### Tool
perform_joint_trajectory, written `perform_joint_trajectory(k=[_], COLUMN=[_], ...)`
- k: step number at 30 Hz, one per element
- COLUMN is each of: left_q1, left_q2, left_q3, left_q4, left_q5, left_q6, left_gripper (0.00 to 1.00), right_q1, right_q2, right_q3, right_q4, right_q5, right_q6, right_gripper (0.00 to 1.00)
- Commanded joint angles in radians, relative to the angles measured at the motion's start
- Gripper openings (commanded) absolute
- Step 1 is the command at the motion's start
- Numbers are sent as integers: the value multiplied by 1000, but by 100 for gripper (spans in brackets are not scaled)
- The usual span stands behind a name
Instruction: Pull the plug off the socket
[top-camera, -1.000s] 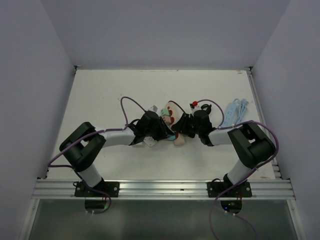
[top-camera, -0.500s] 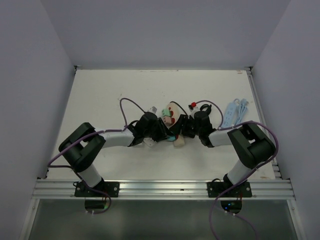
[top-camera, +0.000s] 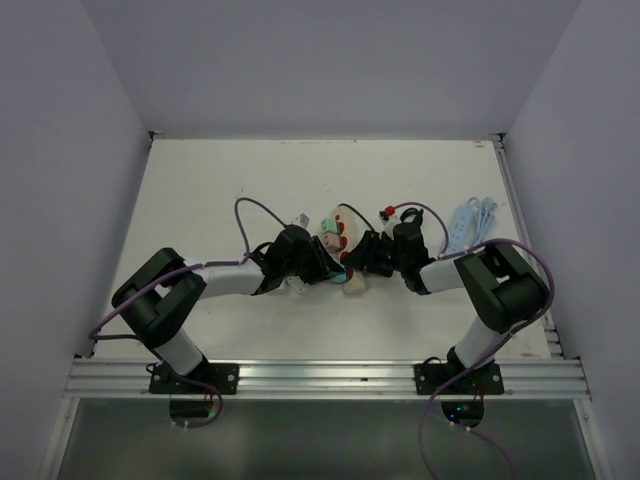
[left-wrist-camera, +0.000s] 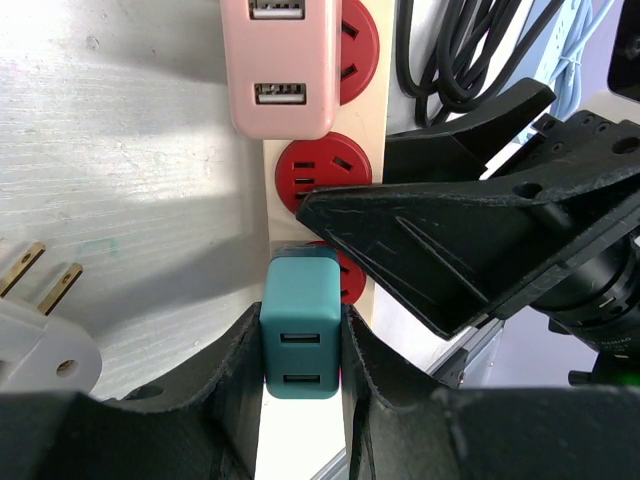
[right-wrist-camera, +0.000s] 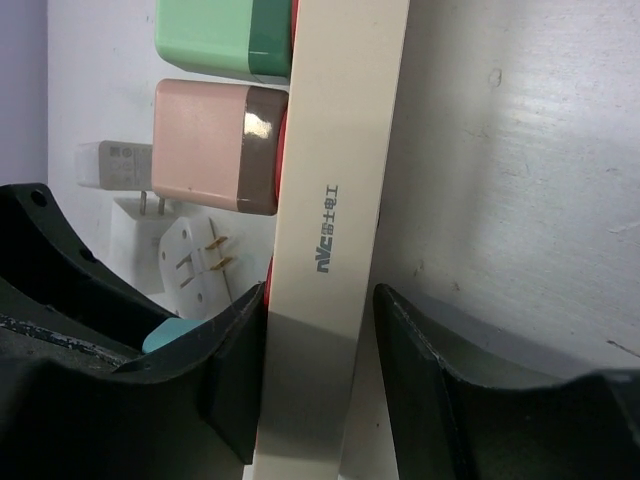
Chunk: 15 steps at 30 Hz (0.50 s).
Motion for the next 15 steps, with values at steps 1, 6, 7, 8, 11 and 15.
perform_joint_trajectory(k=[1,6,7,8,11,15], left_q1=[11,11,11,9,11,21], left_q2=[-31,-31,-34,-41,-68,-114], left_q3=[-6,-3,-4,-6,-1,25], left_q4=[88,101,98,92,54,-16], left_q5=[-26,-25,-28,-31,-46,-66], left_q6=[-40,-51,-51,-51,-49,-46], left_gripper=[0,0,0,0,0,0], right_q1=[2,5,5,5,5,6], right_q2=[102,145,149,148,145,133], right_q3=[-39,-19,-19,-11,1,10], right_q4=[-233,-245,-255,-271,-334,-417], right_q5=[5,-4,5,41,82,181], right_q6=[-23,-21,-20,-20,-20,-17], right_gripper=[49,20,0,0,0,0])
